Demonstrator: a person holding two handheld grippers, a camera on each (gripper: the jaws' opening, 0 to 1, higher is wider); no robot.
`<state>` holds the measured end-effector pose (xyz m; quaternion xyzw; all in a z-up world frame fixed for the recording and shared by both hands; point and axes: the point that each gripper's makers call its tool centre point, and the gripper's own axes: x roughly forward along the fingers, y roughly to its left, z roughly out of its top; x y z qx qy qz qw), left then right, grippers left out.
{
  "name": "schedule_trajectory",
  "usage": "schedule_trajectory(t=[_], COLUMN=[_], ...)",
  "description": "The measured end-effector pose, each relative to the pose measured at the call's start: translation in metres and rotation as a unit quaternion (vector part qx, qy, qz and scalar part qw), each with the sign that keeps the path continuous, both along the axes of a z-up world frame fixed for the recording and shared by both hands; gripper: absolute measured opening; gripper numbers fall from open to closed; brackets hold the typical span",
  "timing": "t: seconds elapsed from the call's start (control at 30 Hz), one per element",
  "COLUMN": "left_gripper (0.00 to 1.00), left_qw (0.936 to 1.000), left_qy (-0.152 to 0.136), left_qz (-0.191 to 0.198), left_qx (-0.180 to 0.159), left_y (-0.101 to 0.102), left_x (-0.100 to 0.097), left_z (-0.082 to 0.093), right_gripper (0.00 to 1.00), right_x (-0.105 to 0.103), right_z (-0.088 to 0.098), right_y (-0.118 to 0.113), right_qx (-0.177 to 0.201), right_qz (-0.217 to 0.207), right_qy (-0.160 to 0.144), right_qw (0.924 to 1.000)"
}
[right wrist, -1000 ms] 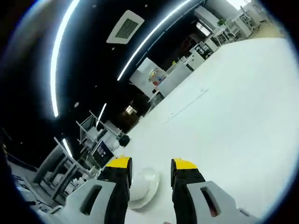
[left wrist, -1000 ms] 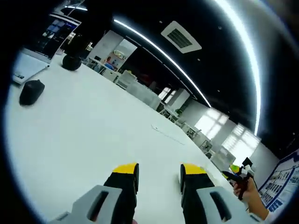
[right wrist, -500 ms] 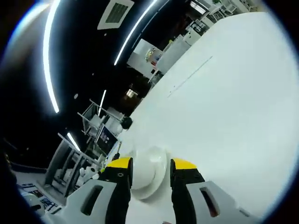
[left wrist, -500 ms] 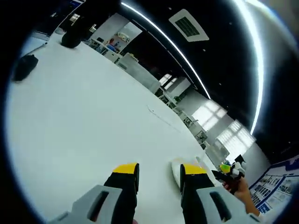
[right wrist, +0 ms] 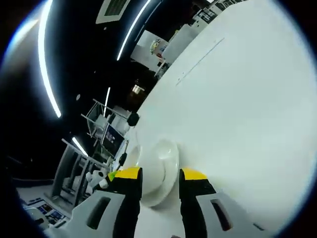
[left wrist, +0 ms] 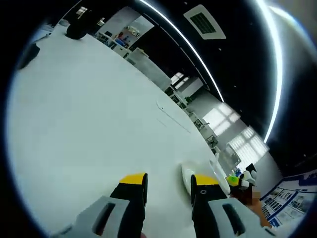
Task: Tidy tabletop coffee trays, cups and spoons，present forward
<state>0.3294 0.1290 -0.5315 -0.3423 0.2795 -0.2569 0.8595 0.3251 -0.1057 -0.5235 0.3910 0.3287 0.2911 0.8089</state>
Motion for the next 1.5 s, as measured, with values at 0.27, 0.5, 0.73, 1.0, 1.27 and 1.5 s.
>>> schedule_trajectory(t=[0.27,0.5,0.73,1.0,1.27,1.5], left_gripper=[0.36,0.35,0.34,0.32,0.26,0.18], left_qw=[0.9998,0.9988,0.9978,0.9965,0.9939,0.9942], left_qy=[0.015,0.031,0.039,0.052,0.073,0.077], left_qz=[-0.014,-0.033,-0.048,-0.059,-0.073,-0.071], left_qx=[-0.003,-0.017,-0.023,-0.028,-0.038,-0.025], left_y=[-0.017,-0.039,-0.056,-0.071,-0.088,-0.09], left_x=[-0.003,-0.004,-0.001,0.0,0.002,0.005], left_z=[-0.008,-0.013,-0.012,-0.014,-0.017,-0.023], right_gripper=[0.28,0.28,0.27,0.25,0.2,0.18], right_x=[-0.002,-0.001,0.0,0.0,0.003,0.0], right_z=[-0.009,-0.018,-0.024,-0.028,-0.03,-0.032], right_y=[0.009,0.006,0.017,0.021,0.024,0.029], right_qx=[-0.002,-0.003,-0.01,-0.011,-0.012,-0.02], right_qz=[0.006,-0.003,0.011,0.015,0.019,0.021], right_qy=[0.02,0.028,0.038,0.046,0.056,0.063], right_qw=[0.9998,0.9996,0.9992,0.9988,0.9981,0.9976])
